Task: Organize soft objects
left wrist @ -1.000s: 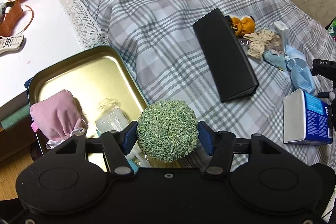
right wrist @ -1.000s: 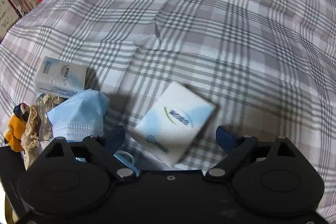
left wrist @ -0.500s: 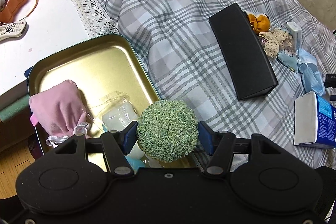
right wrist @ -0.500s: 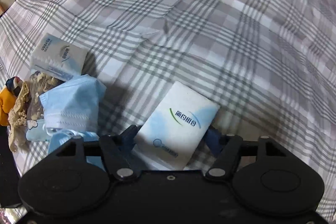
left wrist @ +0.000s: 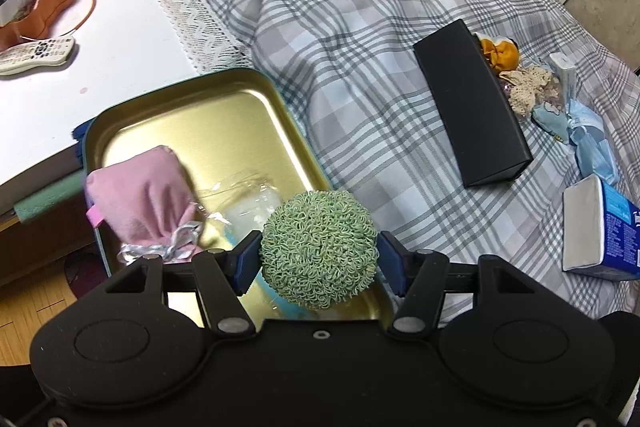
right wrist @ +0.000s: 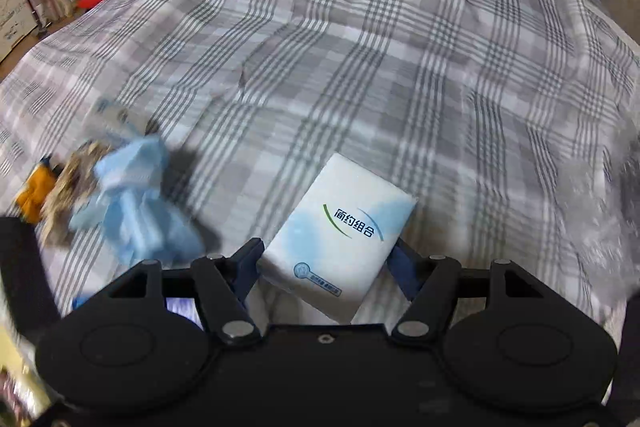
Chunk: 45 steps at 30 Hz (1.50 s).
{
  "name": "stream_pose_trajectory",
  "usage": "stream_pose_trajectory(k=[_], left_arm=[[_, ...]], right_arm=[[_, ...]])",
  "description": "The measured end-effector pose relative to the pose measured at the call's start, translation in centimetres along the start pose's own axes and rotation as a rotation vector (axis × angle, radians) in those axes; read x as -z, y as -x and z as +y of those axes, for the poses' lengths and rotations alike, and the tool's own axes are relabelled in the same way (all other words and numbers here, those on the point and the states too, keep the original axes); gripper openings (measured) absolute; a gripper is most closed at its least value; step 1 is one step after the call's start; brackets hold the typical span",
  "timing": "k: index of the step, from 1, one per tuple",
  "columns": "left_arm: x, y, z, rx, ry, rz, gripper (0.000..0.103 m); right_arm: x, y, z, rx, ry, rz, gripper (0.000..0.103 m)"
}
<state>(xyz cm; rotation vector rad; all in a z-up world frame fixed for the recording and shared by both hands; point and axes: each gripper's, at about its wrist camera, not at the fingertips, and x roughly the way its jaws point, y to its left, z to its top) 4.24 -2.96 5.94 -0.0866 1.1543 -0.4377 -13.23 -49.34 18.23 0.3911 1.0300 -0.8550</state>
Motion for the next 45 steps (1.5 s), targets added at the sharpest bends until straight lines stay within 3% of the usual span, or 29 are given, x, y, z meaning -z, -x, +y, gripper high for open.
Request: stream_pose_trajectory(k=[4, 9, 16, 21, 28, 32, 38, 41, 45], left_arm=[[0.5, 0.2, 0.9, -0.022, 0.014, -0.001, 0.057], [0.6, 0.4, 2.7, -0.055, 0.056, -0.007, 0.057], [-1.2, 0.4, 5.2, -0.076, 0.122, -0.018, 0.057], [-3.9, 0.0, 5.8, -0.088, 0.128, -0.045, 0.057], [-6.8, -2.0, 6.3, -0.104, 0.103, -0.06, 0.058], [-6.9, -3.2, 7.1, -0.121, 0.105, -0.011, 0.061], [-6.7, -2.1, 7.6, -0.129, 0.098, -0.024, 0.065], [-7.0, -1.5, 7.6, -0.125, 0.099, -0.051, 0.073], [-7.0, -1.6, 7.4, -0.119, 0.096, -0.048, 0.073]], right_arm=[[4.0, 2.9, 0.7, -0.04, 0.077, 0.023, 0.067], [8.6, 6.1, 4.3, -0.173, 0.199, 0.032, 0.067], [13.1, 8.9, 13.0, -0.396, 0.41, 0.05, 0.067], [15.6, 8.6, 19.8, -0.489, 0.519, 0.099, 0.067], [19.0, 7.2, 26.9, -0.538, 0.609, 0.174, 0.067], [20.6, 6.3, 30.6, -0.539, 0.679, 0.174, 0.067], [21.6, 5.5, 34.0, -0.581, 0.73, 0.204, 0.068], [21.8, 5.2, 35.0, -0.619, 0.735, 0.219, 0.079], [21.7, 4.8, 35.3, -0.62, 0.732, 0.222, 0.079]])
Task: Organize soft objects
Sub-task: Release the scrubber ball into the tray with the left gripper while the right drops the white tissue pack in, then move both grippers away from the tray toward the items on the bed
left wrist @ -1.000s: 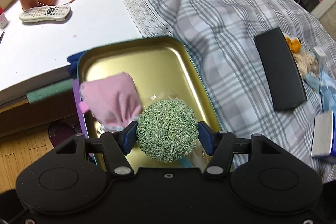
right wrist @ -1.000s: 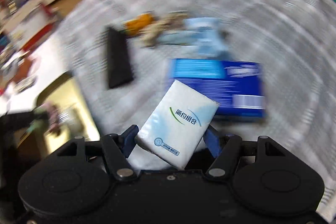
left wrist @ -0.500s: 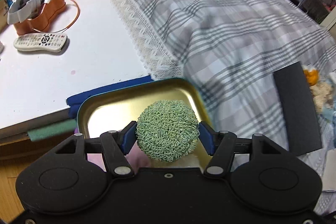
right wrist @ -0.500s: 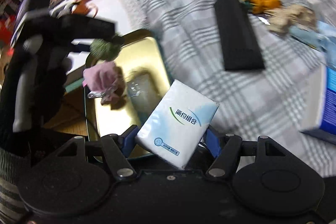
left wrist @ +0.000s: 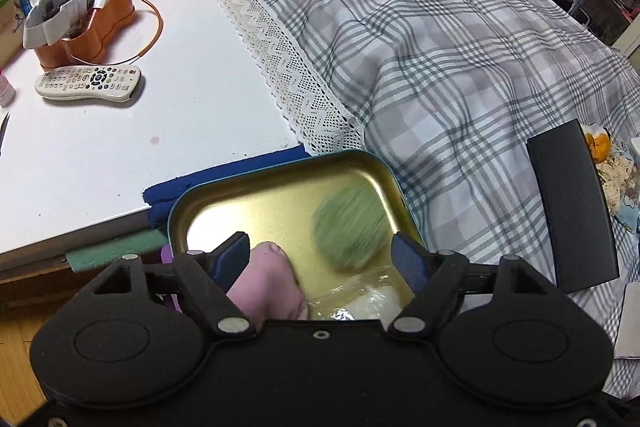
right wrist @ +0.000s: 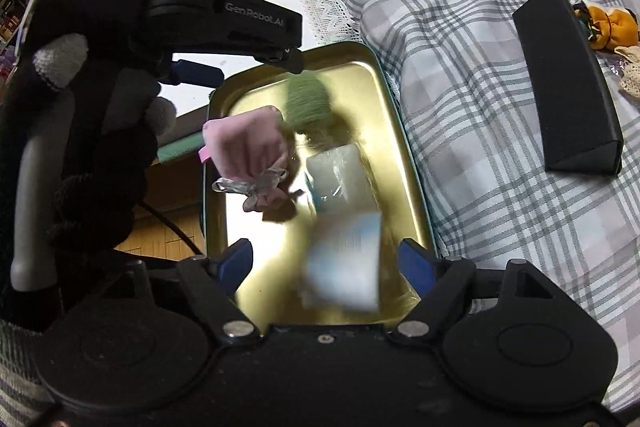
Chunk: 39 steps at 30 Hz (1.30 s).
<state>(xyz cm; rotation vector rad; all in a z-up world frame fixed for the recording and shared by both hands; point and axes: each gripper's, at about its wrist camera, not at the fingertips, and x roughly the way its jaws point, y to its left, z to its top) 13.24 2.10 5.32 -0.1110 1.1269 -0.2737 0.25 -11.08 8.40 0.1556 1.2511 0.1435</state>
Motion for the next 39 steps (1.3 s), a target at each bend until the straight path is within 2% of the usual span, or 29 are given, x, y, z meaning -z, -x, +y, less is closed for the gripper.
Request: stream_pose_trajectory(k=[13, 24, 39], left_arm=[[1.4, -0.9, -1.5, -0.023, -0.062, 0.037, 0.073], [2.9, -1.7, -2.5, -0.087, -0.108, 0.057, 0.073], [3.9, -1.9, -3.1, -0.136, -0.166, 0.051, 0.073]], right_arm=[[1.4, 0.1, -2.8, 0.084, -0.068, 0.026, 0.079], [2.8, 1.0, -3.8, 0.176, -0.102, 0.021, 0.079], [4.5, 3.5, -4.0, 0.216, -0.137, -0.009, 0.079]])
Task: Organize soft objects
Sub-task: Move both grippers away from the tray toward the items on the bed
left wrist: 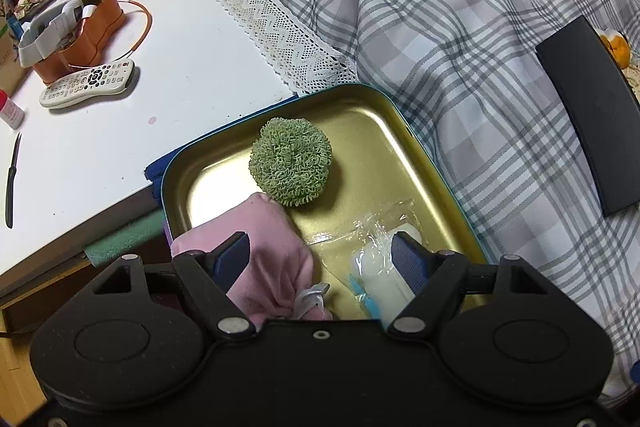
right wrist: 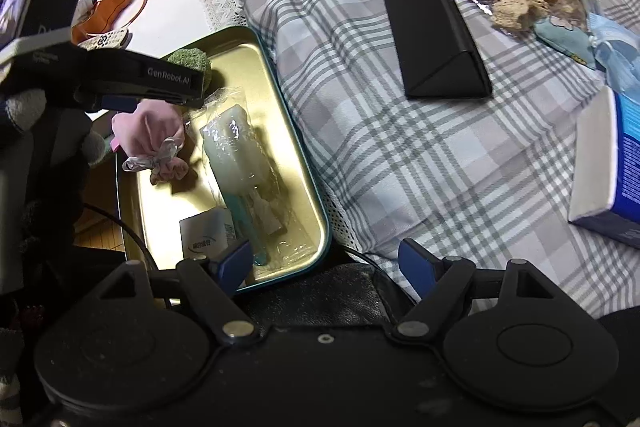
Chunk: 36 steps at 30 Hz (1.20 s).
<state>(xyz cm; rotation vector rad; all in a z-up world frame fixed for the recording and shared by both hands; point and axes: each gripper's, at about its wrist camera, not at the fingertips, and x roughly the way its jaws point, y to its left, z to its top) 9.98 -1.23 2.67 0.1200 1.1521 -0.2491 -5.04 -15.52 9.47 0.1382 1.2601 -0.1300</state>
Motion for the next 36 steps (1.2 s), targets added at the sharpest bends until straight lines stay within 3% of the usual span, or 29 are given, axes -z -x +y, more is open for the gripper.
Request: stream_pose_trajectory(k=[7, 14, 24, 36], left_arm=[[1.2, 0.6, -1.0, 0.012, -0.042, -0.006, 0.073], [3.5, 2.2, -3.4, 0.072, -0.058, -0.019, 0.073], [5.4, 5.4, -8.3, 0.104, -0.117, -0.062, 0.074], [2.4, 9.1, -14.4, 0.14, -0.222, -0.134, 0.076]], right_arm=[[0.6, 1.6, -1.6, 0.015, -0.039, -0.037, 0.08], [1.6, 3.4, -4.7, 0.022, -0.101, -0.088, 0.081], [2.3, 7.2, -13.0, 0.085, -0.277, -0.216, 0.085], [0.8, 10.3, -23.4, 0.343, -0.542, -0.395, 0.103]])
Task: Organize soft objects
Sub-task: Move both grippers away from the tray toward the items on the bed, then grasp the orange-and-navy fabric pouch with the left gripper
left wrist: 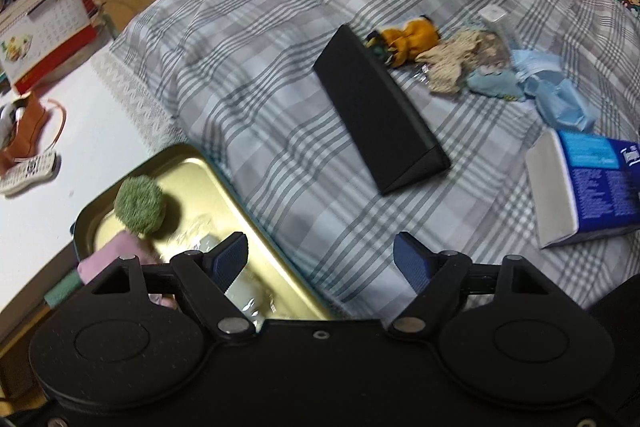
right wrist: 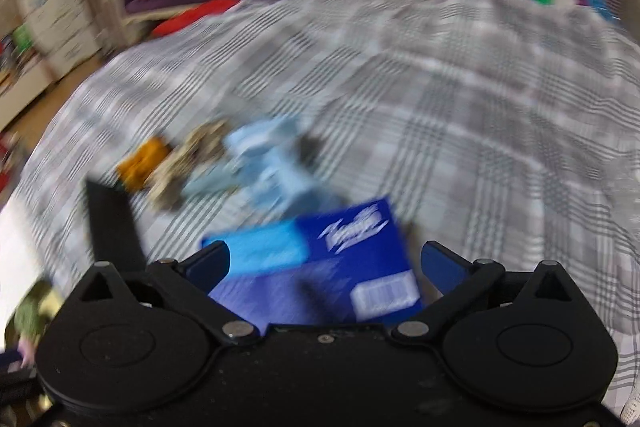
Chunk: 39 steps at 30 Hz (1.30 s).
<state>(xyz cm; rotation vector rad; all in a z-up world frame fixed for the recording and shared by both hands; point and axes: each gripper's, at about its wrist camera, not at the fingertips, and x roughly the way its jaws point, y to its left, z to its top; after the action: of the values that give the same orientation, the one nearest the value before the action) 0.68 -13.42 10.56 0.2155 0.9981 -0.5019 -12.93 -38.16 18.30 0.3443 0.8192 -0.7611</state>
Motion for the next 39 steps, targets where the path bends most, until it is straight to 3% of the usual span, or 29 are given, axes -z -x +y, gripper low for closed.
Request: stream_pose_trajectory(k=[5, 13, 17, 19, 25, 39], left_arm=[[-2.4, -0.2, -1.8, 0.023, -0.016, -0.004, 0.076], [-7.4, -1.6, -3.9, 0.052, -0.004, 0.004, 0.076], [-9.9, -2.9, -4.3, 0.077, 0.037, 0.027, 0.078], [-11.1, -3.8, -4.7, 0.075, 0.053, 0.033, 0.086], [-14.9, -7.3, -6.5, 0.074, 0.103, 0.06, 0.086], [-20.8, -15.5, -8.6, -0.027, 0.187, 0.12, 0.086]], right_arm=[[-2.2, -3.0, -1.1, 0.095, -0.077, 0.022, 0.103], [-4.5, -7.8, -1.4, -0.015, -0.211, 0.116, 0.103], [-5.1, -9.4, -0.8, 0.003, -0.23, 0.074, 0.103], [-5.0, -10.1, -0.8, -0.002, -0.25, 0.054, 0.103], [-4.1, -9.9, 0.1, 0.001, -0.195, -0.051, 0.103], [-2.9, -10.9, 0.8, 0.024, -0.151, -0.074, 0.103]])
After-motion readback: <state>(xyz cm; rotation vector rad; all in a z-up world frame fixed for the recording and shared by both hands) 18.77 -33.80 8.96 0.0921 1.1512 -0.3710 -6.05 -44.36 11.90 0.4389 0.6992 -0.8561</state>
